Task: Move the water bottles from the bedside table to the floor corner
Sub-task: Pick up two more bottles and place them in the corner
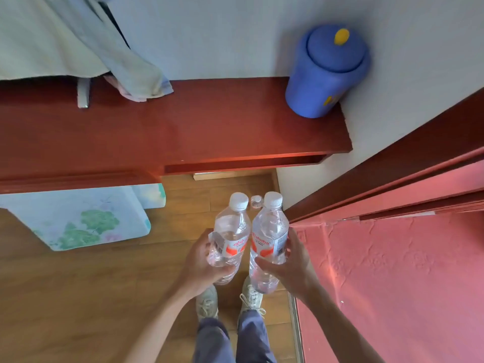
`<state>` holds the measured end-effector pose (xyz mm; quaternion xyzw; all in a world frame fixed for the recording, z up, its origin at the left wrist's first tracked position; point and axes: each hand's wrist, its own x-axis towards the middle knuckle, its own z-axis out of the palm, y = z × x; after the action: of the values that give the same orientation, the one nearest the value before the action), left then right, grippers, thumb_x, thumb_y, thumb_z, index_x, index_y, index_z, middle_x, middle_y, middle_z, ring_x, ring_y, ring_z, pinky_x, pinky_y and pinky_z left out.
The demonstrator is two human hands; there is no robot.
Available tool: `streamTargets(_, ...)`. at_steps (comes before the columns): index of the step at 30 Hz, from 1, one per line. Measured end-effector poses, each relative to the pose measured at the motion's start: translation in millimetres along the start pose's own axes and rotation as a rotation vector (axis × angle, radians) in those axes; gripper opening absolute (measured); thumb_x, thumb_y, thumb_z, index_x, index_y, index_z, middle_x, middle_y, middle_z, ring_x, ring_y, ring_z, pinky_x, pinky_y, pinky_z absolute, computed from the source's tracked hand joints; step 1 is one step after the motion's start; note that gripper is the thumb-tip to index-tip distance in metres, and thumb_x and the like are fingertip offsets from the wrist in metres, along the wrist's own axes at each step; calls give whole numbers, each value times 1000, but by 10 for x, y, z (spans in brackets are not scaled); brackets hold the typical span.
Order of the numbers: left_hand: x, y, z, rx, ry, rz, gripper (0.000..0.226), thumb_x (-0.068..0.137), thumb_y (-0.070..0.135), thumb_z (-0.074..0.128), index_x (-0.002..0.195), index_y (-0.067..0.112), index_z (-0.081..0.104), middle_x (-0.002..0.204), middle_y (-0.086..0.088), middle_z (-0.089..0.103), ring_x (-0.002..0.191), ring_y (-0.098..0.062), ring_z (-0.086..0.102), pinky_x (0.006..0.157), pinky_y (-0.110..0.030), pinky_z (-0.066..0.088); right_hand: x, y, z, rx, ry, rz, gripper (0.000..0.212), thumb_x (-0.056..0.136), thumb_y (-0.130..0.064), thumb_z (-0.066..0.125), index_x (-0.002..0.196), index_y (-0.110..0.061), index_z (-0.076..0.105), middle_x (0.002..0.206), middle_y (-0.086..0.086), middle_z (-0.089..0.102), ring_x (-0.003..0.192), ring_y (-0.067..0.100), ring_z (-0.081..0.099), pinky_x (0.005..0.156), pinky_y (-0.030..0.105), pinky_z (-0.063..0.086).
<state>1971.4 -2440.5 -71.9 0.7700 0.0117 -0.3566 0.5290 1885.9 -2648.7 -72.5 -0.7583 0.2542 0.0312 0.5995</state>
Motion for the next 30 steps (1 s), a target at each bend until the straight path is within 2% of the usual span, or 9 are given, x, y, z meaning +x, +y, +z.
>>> streamTargets(5,342,-486,60,-29,44,-27,56,47,6,90,93,22,64,90,16,74,88,-1,68,72,-13,50,260,569,177,-30,-44,20,72,59,-31,90,121,-32,53,110,-10,67,105,19,66,88,42,58)
streamTargets(8,594,-827,82,-6,73,-7,54,43,25,81,94,16,67,89,3,74,86,-12,69,76,-27,55,451,1010,331,-74,-81,35,76,55,-33,89,122,-31,53,112,-6,66,106,20,65,90,45,56)
streamTargets(10,779,-1080,96,1,74,-8,48,46,24,76,92,13,68,84,1,73,80,-14,68,72,-30,55,574,1303,456,-116,-118,28,72,55,-34,87,120,-25,56,110,-4,66,102,21,66,88,49,55)
streamTargets(15,1208,-1675,136,21,56,-37,45,55,-1,75,97,14,66,87,0,72,79,-11,67,69,-27,56,889,1906,734,-288,-177,-34,73,57,-29,90,121,-16,59,110,-7,65,100,11,61,86,28,47)
streamTargets(19,1557,-2097,225,55,49,-20,46,62,-19,70,93,14,65,79,2,69,70,-2,63,56,-17,51,1195,2416,955,-248,-203,-34,73,54,-40,86,121,-29,58,112,-3,68,105,22,65,94,44,52)
streamTargets(23,2063,-2614,293,88,111,-22,53,59,-14,73,104,13,64,90,1,69,84,-14,66,60,-13,51,1605,2935,1150,-229,-197,-5,79,50,-46,82,123,-35,53,111,-7,65,108,24,63,94,52,51)
streamTargets(25,2355,-2836,337,84,116,-10,53,54,-7,77,102,11,65,90,-1,71,85,-18,68,66,-21,55,1858,3150,1209,-221,-183,-6,83,49,-45,82,126,-34,53,112,-11,64,109,21,63,95,50,51)
streamTargets(27,2650,-3009,377,108,129,8,55,47,4,75,100,13,66,92,-2,72,87,-19,69,72,-35,58,2129,3339,1272,-218,-180,-8,84,52,-34,88,129,-28,54,116,-10,64,112,18,61,99,47,50)
streamTargets(30,3114,-3252,477,154,144,68,53,45,9,75,97,12,66,89,-1,72,84,-18,68,73,-35,56,2553,3609,1354,-246,-193,-58,80,61,-15,90,131,-22,53,118,-10,64,113,13,59,102,40,46)
